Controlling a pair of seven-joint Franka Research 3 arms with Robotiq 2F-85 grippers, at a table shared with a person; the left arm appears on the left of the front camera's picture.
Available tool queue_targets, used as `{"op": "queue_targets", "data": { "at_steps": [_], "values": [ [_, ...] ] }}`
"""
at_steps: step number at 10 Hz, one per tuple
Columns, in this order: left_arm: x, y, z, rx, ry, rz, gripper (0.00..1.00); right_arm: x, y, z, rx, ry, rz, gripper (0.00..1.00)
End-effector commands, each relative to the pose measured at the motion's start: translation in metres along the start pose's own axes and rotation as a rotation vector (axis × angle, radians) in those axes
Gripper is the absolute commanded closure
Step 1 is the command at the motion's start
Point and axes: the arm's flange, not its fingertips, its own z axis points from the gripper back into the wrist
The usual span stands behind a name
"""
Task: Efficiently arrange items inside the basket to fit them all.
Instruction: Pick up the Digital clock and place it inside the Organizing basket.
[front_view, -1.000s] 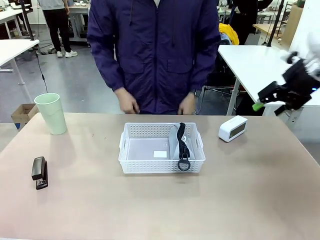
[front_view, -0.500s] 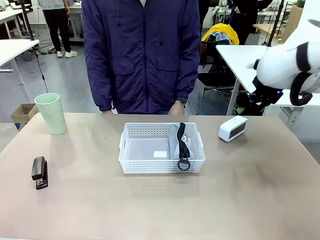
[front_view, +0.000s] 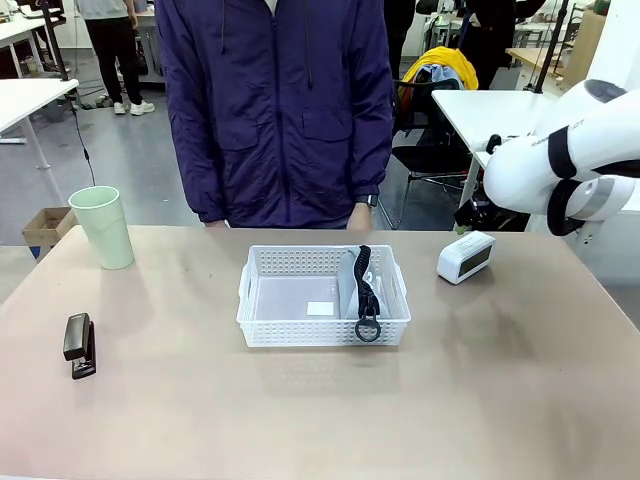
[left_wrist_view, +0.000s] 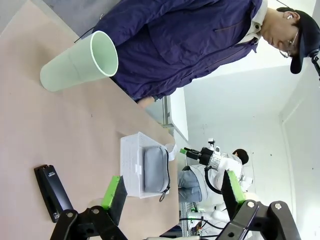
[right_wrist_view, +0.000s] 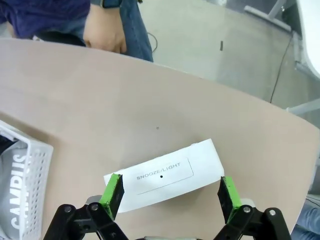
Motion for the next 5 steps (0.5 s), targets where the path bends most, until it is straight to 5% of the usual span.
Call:
{"op": "queue_targets", "data": {
  "at_steps": [1,4,5],
  "values": [
    [0.0,-0.001,0.0,-0.024,-0.009,-0.022,0.0,-0.01,-0.011,0.012,0.044,0.028,0.024,0.0],
    [0.0,-0.001,0.0,-0.024,-0.009,-0.022,0.0,-0.021,-0.021,0.041,0.12,0.088,-0.047,0.0],
    [0.0,-0.001,0.0,-0.024,-0.009,-0.022,0.0,-0.009,-0.003,0.011,0.051,0.063,0.008,0.0]
  ]
}}
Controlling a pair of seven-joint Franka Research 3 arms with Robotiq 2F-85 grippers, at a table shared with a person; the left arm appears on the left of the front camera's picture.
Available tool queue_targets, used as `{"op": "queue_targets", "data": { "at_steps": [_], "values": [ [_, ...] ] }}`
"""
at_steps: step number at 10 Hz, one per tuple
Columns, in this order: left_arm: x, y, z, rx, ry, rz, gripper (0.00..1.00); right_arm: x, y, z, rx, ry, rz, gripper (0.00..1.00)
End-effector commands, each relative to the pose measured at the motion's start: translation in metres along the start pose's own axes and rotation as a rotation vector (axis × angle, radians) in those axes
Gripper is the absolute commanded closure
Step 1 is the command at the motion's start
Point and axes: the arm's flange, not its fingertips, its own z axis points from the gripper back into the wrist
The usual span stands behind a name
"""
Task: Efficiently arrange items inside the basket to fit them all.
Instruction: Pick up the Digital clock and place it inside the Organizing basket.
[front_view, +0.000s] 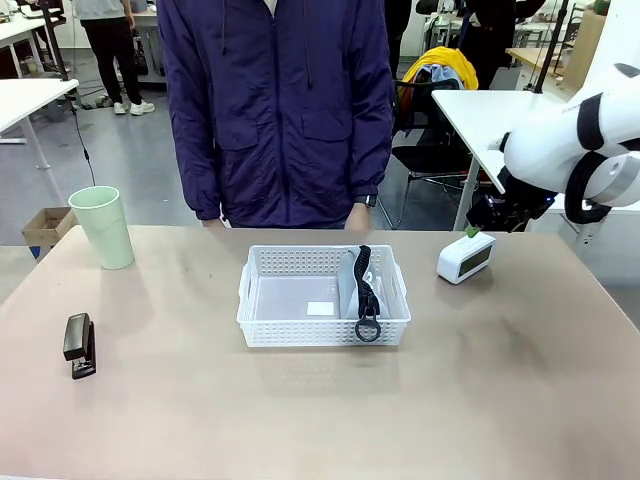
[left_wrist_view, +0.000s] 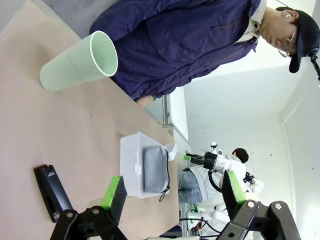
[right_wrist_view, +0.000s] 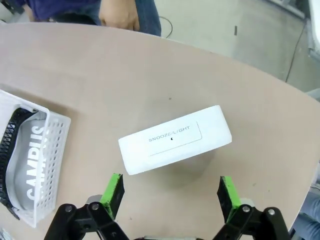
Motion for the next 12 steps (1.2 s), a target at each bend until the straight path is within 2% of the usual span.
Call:
{"op": "queue_targets", "data": {
  "at_steps": [1,5,7,9,10,11,12],
  "values": [
    [0.0,0.0,0.0,-0.023,-0.009,-0.022,0.0,0.004,0.004,-0.017,-0.031,-0.017,0.023,0.0],
    [0.0,0.0,0.0,-0.023,-0.009,-0.022,0.0,0.0,0.003,-0.017,-0.013,-0.001,0.02,0.0],
    [0.0,0.0,0.0,-0.023,-0.009,-0.022,0.0,0.017,-0.003,-0.021,0.0,-0.071,0.271,0.0],
    [0.0,0.0,0.0,-0.023,-0.009,-0.022,0.0,0.033,-0.008,-0.021,0.077,-0.075,0.49,0.0],
    [0.0,0.0,0.0,-0.023,-0.009,-0.022,0.0,0.036,-0.011,-0.023,0.114,0.018,0.674,0.0],
    [0.0,0.0,0.0,-0.023,-0.009,-0.022,0.0,0.034,-0.016,-0.022,0.111,0.131,0.965,0.0],
    [0.0,0.0,0.0,-0.023,-0.009,-0.022,0.0,0.033,-0.018,-0.02,0.091,0.213,1.138,0.0]
  ]
}}
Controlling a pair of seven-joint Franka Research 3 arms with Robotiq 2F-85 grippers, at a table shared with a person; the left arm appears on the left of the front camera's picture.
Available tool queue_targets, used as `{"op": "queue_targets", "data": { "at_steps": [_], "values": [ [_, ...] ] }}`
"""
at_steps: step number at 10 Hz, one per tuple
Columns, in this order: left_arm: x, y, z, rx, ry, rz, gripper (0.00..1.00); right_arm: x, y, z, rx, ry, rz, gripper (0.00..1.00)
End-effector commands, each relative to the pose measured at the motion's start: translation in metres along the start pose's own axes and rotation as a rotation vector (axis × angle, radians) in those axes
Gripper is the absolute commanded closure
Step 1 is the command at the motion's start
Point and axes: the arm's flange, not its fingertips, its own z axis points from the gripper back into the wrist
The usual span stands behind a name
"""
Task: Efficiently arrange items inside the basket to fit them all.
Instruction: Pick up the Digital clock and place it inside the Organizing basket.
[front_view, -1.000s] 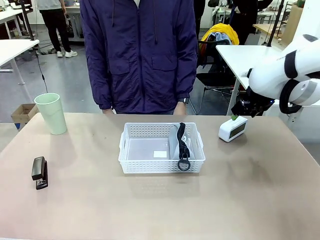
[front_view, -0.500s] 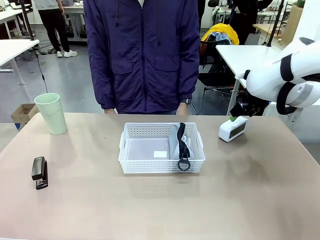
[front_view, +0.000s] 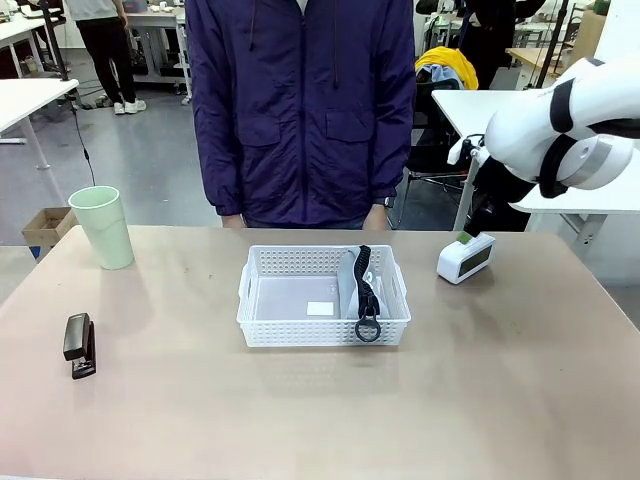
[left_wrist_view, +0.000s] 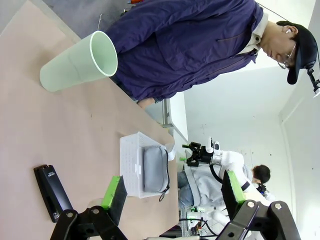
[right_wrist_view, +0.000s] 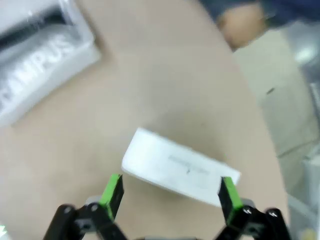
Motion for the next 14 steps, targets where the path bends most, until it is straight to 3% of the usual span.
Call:
{"op": "queue_targets", "data": {
  "at_steps": [1,2,3,5,7,8,9,10,12,13,14],
  "values": [
    [0.0,0.0,0.0,-0.021,-0.01,-0.022,0.0,-0.011,-0.015,0.006,0.03,0.171,0.428,0.0],
    [0.0,0.0,0.0,-0.021,-0.01,-0.022,0.0,-0.009,-0.015,0.005,0.05,0.174,0.529,0.0],
    [0.0,0.0,0.0,-0.021,-0.01,-0.022,0.0,-0.005,-0.017,0.0,-0.001,0.256,0.503,0.0],
    [0.0,0.0,0.0,-0.021,-0.01,-0.022,0.0,0.0,-0.013,-0.01,-0.06,0.193,0.573,0.0],
    [0.0,0.0,0.0,-0.021,-0.01,-0.022,0.0,-0.005,-0.016,-0.011,0.112,0.118,0.695,0.0],
    [0.0,0.0,0.0,-0.021,-0.01,-0.022,0.0,-0.007,-0.019,-0.009,0.13,0.087,0.702,0.0],
    [0.0,0.0,0.0,-0.021,-0.01,-0.022,0.0,-0.006,-0.02,-0.01,0.085,0.096,0.61,0.0],
    [0.0,0.0,0.0,-0.021,-0.01,-0.022,0.0,0.003,-0.007,-0.017,0.059,0.138,0.667,0.0],
    [0.0,0.0,0.0,-0.021,-0.01,-0.022,0.0,-0.002,-0.009,-0.017,0.076,0.118,0.651,0.0],
    [0.0,0.0,0.0,-0.021,-0.01,-0.022,0.0,-0.003,-0.012,-0.028,0.031,0.085,0.796,0.0],
    [0.0,0.0,0.0,-0.021,-0.01,-0.022,0.0,0.001,-0.014,-0.031,0.005,0.092,0.813,0.0]
  ]
}}
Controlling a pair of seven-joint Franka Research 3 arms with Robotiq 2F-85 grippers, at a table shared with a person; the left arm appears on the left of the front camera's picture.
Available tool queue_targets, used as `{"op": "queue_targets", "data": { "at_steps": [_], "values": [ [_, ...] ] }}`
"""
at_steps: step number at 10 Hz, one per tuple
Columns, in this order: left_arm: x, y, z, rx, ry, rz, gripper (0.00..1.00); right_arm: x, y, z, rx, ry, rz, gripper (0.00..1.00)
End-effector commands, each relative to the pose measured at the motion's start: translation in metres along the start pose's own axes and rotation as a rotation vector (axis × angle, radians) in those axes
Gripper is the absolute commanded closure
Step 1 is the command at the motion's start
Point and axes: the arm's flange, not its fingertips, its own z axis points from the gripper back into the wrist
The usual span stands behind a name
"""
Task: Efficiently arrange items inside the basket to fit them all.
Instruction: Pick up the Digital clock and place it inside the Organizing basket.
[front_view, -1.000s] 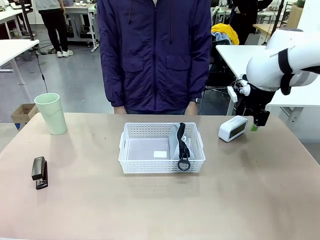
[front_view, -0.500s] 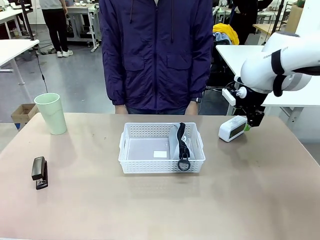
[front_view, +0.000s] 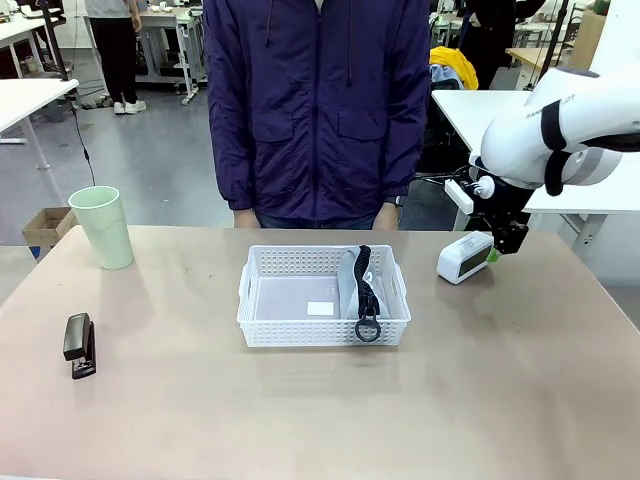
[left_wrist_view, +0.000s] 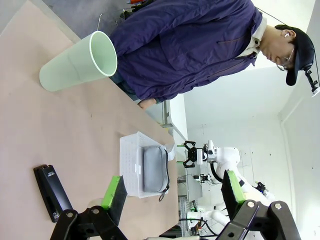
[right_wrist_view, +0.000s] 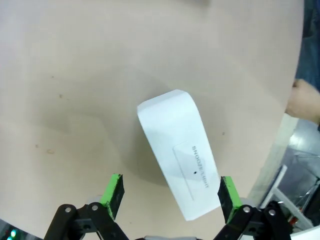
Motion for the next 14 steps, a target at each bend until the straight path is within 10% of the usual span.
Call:
{"op": "queue_targets", "data": {
  "at_steps": [1,14],
  "values": [
    [0.0,0.0,-0.001,-0.02,-0.01,-0.022,0.0,0.003,-0.007,-0.007,-0.048,0.02,0.121,0.0],
    [0.0,0.0,-0.001,-0.02,-0.01,-0.022,0.0,0.014,-0.033,-0.064,0.103,0.11,0.264,0.0]
  ]
}}
